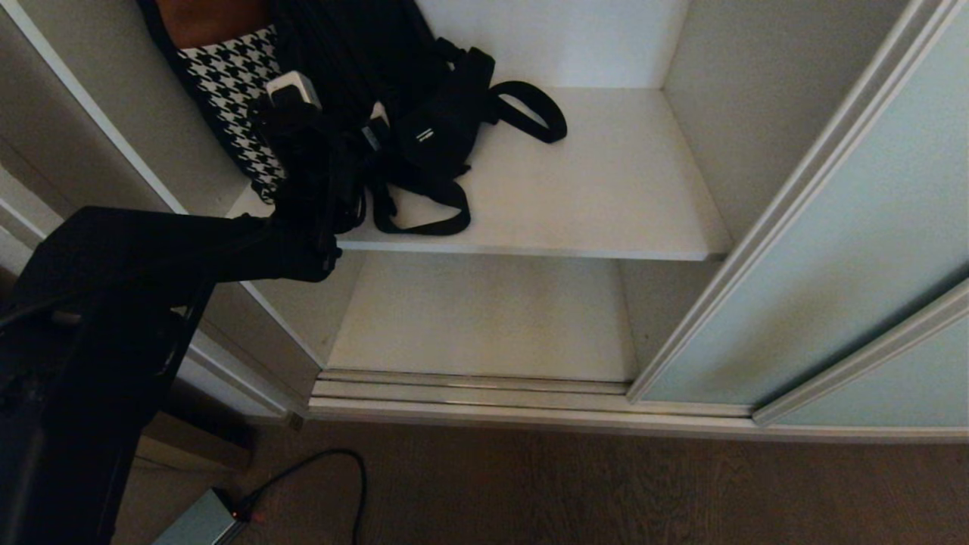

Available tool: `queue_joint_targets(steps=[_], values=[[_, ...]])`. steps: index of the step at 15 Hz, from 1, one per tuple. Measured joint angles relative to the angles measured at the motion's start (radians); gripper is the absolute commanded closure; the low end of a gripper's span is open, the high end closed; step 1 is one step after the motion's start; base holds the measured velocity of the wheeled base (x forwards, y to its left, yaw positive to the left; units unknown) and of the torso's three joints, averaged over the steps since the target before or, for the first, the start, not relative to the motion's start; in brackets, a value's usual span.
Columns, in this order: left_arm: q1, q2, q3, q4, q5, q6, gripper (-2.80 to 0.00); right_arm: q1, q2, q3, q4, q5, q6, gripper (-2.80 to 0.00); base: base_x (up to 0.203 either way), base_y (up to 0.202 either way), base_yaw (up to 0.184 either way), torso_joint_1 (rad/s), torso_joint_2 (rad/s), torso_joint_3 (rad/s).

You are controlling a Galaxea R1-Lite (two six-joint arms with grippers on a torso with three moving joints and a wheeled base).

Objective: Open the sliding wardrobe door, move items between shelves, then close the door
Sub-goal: Place the bag on the lower shelf

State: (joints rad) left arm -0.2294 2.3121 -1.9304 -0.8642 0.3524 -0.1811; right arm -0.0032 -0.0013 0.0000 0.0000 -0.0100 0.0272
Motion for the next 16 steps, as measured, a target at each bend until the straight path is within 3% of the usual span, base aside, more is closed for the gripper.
queue_joint_targets(steps=[11,16], values=[[0.005,-0.002,0.003,-0.021,-0.011,0.014,-2.8,0.0,0.0,0.0,0.0,-0.001,0.0,0.0,0.0,0.0,0.0,0.0,0.0,0.0],[0.007,-0.003,-0.003,0.03,-0.073,0.015,-2.8,0.0,0.0,0.0,0.0,-0.001,0.0,0.0,0.0,0.0,0.0,0.0,0.0,0.0]])
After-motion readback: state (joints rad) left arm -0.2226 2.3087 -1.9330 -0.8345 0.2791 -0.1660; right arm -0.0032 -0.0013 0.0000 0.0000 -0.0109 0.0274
